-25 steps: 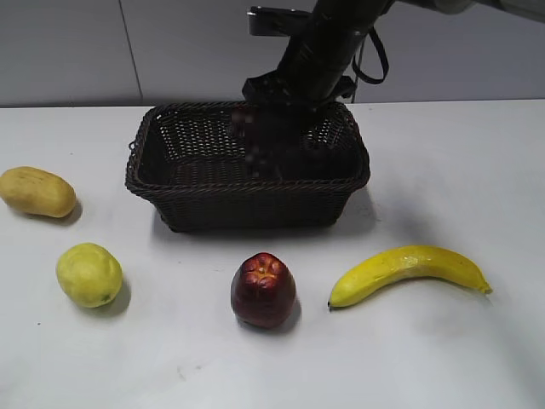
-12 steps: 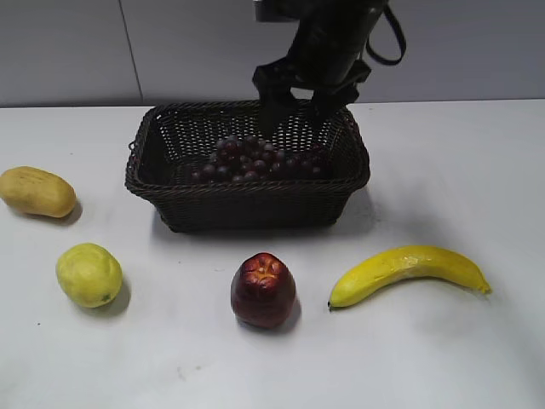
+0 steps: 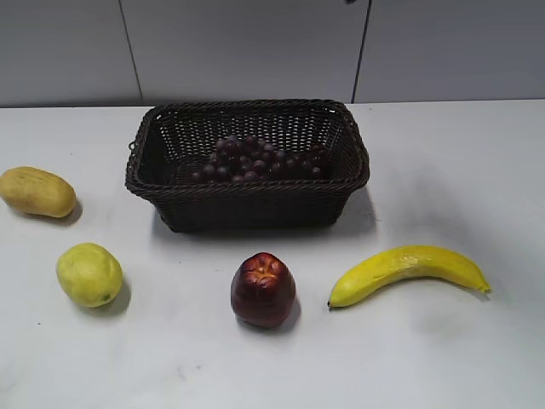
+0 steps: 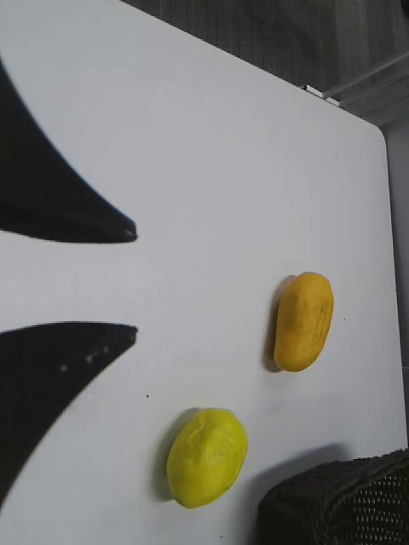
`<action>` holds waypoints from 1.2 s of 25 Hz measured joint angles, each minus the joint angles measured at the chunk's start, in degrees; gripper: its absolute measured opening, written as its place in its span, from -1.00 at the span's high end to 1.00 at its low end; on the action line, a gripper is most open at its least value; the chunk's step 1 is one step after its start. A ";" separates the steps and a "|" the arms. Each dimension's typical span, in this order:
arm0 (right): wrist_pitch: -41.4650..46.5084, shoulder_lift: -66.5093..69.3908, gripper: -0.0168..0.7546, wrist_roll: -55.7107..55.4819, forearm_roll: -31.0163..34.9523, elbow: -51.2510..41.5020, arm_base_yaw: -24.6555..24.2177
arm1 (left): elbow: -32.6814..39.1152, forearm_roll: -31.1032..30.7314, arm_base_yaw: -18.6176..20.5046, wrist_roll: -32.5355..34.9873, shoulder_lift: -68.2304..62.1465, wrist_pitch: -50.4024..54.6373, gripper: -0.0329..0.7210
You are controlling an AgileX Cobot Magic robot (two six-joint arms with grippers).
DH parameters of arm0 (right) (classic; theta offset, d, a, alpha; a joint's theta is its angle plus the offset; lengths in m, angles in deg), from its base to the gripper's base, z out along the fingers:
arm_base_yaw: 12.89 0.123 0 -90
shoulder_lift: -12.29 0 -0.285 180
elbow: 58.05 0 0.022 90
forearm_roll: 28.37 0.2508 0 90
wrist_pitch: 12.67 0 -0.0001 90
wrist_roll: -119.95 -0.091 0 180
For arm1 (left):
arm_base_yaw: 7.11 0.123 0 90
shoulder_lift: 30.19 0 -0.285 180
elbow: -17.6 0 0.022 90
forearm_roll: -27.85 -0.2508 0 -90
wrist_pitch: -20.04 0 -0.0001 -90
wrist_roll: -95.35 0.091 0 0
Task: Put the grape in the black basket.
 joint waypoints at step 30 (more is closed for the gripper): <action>-4.84 -74.93 -0.58 -6.74 -6.24 -72.81 -8.59 | 0.00 0.00 0.00 0.00 0.00 0.00 0.29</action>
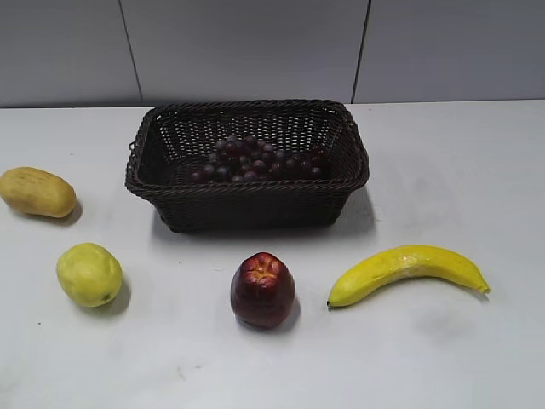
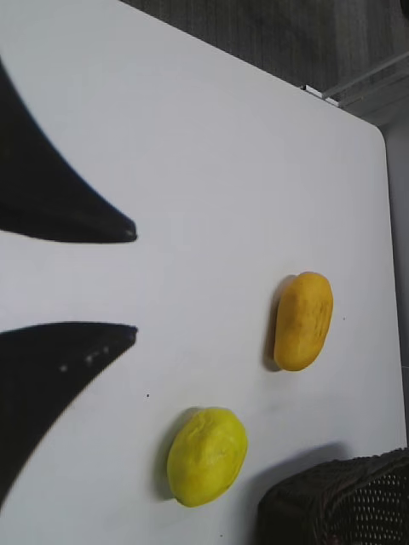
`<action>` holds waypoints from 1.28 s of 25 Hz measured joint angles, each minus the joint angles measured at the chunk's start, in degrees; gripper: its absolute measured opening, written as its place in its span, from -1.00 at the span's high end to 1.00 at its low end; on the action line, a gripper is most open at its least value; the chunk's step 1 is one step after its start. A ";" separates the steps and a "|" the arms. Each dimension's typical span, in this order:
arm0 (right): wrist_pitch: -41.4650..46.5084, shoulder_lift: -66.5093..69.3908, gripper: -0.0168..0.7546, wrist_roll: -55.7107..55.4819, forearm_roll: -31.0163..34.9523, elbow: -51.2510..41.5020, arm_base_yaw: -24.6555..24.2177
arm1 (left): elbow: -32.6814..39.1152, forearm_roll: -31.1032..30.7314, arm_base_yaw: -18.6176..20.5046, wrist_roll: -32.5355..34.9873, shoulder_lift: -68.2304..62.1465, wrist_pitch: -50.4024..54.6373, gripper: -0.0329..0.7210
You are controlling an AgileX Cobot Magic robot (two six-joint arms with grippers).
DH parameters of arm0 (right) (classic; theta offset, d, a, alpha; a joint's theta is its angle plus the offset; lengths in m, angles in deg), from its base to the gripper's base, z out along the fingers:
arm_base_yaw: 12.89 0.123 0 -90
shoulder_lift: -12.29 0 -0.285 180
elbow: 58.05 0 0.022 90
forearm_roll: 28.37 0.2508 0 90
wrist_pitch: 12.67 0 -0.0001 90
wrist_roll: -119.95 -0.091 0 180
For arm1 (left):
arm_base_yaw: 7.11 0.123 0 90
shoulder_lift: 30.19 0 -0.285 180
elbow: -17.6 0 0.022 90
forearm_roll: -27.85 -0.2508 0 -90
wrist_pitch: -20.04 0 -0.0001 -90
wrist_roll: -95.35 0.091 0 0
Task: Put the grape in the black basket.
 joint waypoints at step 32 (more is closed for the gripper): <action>-4.78 -13.14 -0.58 5.91 2.93 -13.45 -2.14 | 0.00 0.00 0.00 0.00 0.00 0.00 0.29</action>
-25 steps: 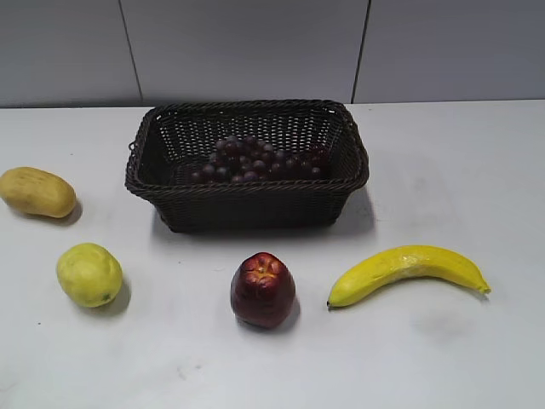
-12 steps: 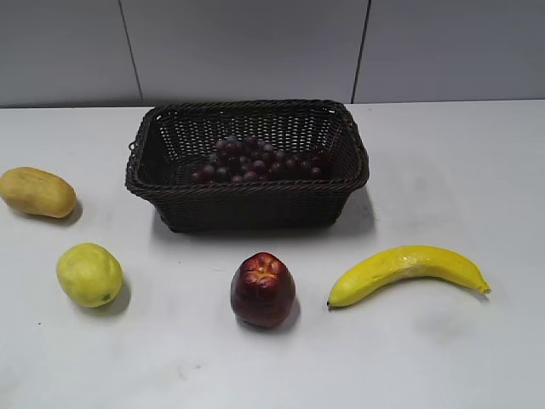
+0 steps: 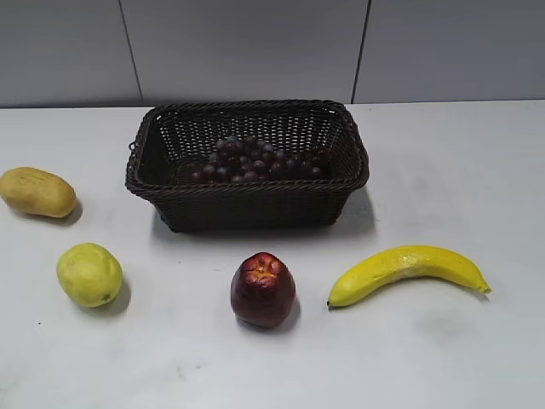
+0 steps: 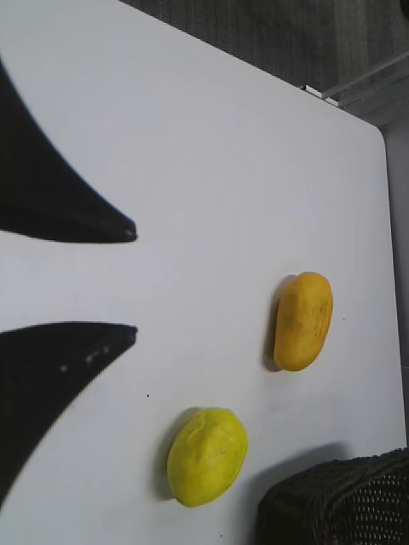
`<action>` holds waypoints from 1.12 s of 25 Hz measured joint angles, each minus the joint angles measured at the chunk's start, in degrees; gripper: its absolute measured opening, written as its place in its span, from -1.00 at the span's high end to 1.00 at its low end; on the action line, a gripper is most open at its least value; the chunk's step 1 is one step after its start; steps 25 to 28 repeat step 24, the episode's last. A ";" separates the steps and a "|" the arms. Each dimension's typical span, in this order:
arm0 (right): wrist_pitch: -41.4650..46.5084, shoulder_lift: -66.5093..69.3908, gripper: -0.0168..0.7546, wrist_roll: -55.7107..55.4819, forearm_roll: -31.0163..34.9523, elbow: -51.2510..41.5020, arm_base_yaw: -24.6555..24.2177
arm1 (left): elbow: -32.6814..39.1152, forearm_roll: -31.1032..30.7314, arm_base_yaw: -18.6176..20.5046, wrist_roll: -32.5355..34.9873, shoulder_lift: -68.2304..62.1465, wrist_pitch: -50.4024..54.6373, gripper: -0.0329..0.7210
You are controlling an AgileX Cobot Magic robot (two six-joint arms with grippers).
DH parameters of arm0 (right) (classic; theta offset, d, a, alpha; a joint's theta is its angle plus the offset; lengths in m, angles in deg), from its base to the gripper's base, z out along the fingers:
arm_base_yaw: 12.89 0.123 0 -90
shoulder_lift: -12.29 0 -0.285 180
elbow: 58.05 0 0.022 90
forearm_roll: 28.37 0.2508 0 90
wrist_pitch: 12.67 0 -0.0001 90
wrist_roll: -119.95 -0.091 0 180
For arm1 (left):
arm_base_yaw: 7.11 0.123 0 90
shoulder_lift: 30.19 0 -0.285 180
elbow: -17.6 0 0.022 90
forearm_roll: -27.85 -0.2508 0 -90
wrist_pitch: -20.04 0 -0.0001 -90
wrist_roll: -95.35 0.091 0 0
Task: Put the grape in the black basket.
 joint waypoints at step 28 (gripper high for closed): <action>-0.05 -17.81 -0.58 0.05 0.48 0.00 -11.84 | 0.00 0.00 0.00 0.00 0.00 0.00 0.29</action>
